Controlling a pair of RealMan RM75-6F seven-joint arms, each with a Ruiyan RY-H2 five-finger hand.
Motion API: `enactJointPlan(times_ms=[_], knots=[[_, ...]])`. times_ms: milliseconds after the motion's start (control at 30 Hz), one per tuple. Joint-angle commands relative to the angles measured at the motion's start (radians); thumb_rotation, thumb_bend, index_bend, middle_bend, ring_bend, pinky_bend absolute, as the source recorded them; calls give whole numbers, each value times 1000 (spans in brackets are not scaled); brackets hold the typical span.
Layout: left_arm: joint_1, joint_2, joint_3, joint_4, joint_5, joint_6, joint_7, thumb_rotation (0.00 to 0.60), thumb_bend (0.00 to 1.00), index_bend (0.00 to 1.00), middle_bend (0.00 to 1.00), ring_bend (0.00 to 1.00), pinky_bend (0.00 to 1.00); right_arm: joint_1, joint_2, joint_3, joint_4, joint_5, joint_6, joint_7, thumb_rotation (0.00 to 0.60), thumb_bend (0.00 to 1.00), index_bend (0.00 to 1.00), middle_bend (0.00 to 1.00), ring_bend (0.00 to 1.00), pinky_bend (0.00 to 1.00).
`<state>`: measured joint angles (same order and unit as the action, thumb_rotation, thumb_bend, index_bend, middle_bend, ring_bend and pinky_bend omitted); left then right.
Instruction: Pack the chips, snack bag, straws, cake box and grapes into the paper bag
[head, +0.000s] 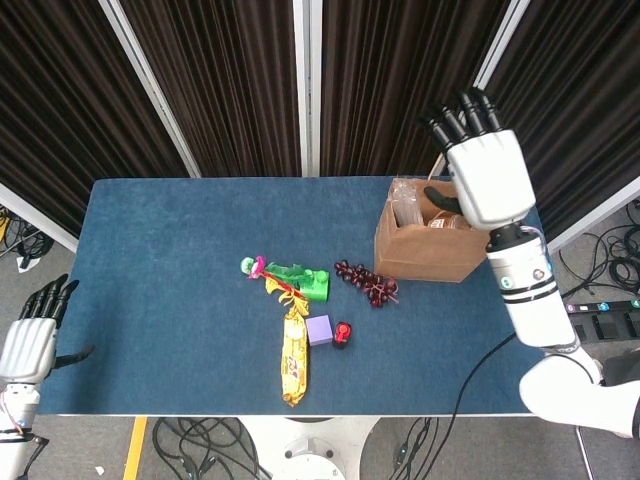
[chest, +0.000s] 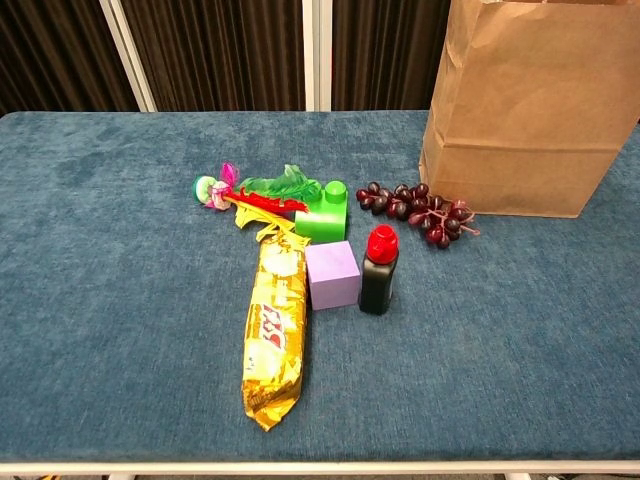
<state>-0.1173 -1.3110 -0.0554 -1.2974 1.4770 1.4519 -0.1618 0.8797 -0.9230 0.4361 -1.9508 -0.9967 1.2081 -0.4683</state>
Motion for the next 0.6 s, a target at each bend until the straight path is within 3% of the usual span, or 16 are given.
enactJointPlan(times_ms=[33, 133, 300, 467, 600], knots=[[1, 1, 0, -2, 0, 2, 1, 600, 88, 45, 9, 0, 117, 21, -29, -16, -65, -77, -21, 0, 600, 0, 245, 214, 101, 138], [5, 3, 0, -3, -2, 6, 0, 600, 88, 45, 9, 0, 117, 20, -69, -61, -95, -124, -42, 2, 600, 0, 265, 233, 127, 160], [10, 6, 2, -3, -5, 9, -5, 600, 89, 45, 9, 0, 117, 4, -109, -181, -110, -120, -125, -49, 600, 0, 315, 290, 176, 227], [11, 0, 4, 5, -7, 5, -10, 600, 89, 45, 9, 0, 117, 1, -150, -280, -53, -66, -225, -89, 600, 0, 354, 311, 194, 271], [13, -10, 6, 20, -10, 1, -16, 600, 89, 45, 9, 0, 117, 16, -194, -321, 21, -57, -279, -117, 600, 0, 357, 311, 194, 273]])
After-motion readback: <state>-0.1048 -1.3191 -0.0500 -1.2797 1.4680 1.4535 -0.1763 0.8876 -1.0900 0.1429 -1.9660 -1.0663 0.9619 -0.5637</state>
